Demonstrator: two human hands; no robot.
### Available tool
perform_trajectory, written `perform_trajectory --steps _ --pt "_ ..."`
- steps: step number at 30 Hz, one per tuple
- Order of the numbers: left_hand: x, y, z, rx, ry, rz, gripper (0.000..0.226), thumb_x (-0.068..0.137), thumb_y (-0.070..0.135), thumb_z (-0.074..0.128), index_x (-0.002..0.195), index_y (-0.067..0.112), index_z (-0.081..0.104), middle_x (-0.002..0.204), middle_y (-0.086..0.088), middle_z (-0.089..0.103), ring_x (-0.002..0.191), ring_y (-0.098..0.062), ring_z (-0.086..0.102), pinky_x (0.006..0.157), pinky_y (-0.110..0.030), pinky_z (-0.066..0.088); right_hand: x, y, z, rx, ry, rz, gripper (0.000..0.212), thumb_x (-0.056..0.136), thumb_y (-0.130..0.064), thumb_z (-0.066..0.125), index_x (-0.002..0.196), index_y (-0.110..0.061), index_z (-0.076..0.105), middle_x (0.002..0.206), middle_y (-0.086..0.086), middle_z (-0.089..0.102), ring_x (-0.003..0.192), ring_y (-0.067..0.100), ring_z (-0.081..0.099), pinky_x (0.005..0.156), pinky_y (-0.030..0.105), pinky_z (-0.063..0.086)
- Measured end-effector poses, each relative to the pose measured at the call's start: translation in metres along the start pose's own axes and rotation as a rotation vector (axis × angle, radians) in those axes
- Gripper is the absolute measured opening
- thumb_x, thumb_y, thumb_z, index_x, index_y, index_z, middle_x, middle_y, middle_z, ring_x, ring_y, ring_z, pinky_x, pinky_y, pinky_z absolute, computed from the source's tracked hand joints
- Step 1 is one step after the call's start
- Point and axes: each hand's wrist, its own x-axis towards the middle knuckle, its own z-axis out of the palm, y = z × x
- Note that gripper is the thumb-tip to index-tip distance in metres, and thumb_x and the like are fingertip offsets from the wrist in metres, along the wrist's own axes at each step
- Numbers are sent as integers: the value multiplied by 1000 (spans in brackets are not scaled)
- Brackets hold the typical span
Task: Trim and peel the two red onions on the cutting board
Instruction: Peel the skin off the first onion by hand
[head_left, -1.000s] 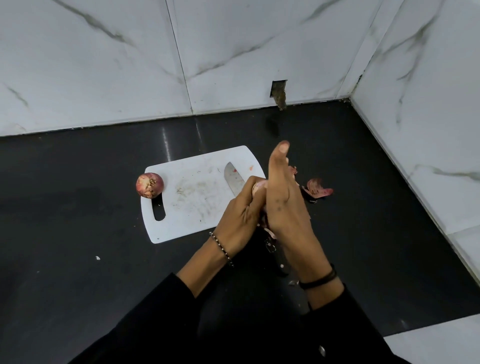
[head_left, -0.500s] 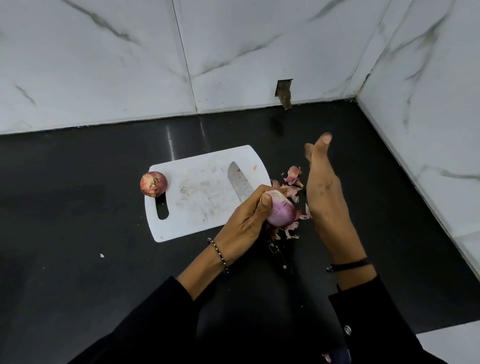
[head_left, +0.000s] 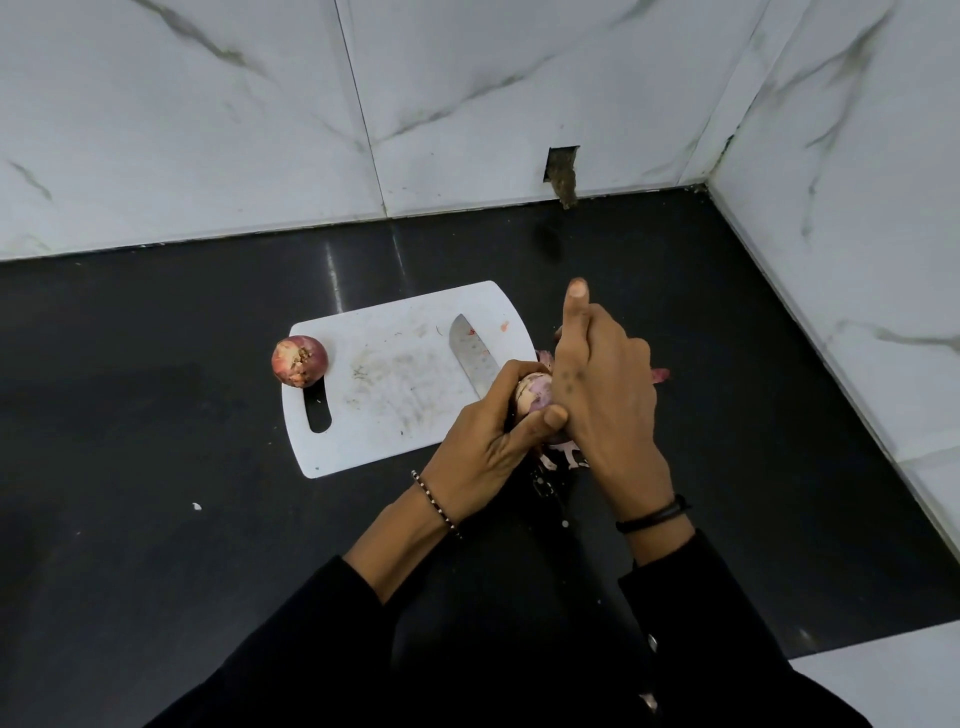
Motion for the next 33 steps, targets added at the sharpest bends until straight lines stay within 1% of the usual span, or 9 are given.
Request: perform_trajectory --steps 2,4,8,10,17,22,25,27,33 --pt "-1 -4 1 -21 17 -20 65 78 83 45 117 31 49 92 -7 68 84 -26 67 81 -48 54 4 1 4 -18 -20 -4 62 106 -58 19 94 -15 62 92 4 67 95 25 62 87 49 49" --pt "-3 -6 0 -28 20 -42 62 79 82 47 115 32 49 90 -9 67 84 -31 65 83 -53 51 6 4 9 -22 -36 3 62 105 -59 18 92 -15 61 92 4 66 95 25 62 86 49 49" --pt "-6 -9 -1 -30 7 -62 66 76 83 47 116 30 49 93 2 67 85 -20 66 82 -40 54 8 11 14 -39 -57 23 63 105 -60 17 97 -15 61 97 6 66 95 25 59 81 44 46" --pt "-5 -11 -1 -28 -2 -63 67 76 84 48 116 30 49 94 1 67 86 -23 66 82 -42 54 10 13 15 -64 -60 19 63 105 -60 17 97 -14 60 96 6 67 92 23 58 78 41 43" --pt "-1 -12 -8 -7 -42 -8 68 76 82 47 119 30 48 101 5 65 86 -10 66 77 -25 54 16 12 20 -81 13 -33 65 105 -58 18 88 -12 60 84 7 65 86 28 63 78 48 51" --pt "-2 -16 -11 -34 -56 1 70 78 80 50 121 24 48 104 7 62 91 -16 64 81 -34 55 17 6 15 -135 -16 -39 73 107 -54 16 79 -6 64 78 7 65 78 20 59 70 38 32" --pt "-2 -20 -13 -90 -46 -5 72 81 76 53 122 17 47 109 4 60 93 -19 61 81 -38 56 22 12 7 13 -84 35 83 105 -60 15 72 -5 67 68 9 70 71 21 65 76 43 52" --pt "-2 -23 -17 -137 -1 -9 71 82 73 52 122 14 47 107 8 58 90 -9 61 78 -29 56 21 16 2 126 -117 75 82 103 -63 16 69 -10 69 60 6 70 63 21 70 75 45 59" --pt "-6 -17 -20 -191 68 -2 70 81 75 49 121 18 49 112 -4 59 96 -3 62 83 -19 52 3 17 2 282 -128 68 62 104 -57 31 80 -14 69 65 -8 72 62 4 70 67 28 57"
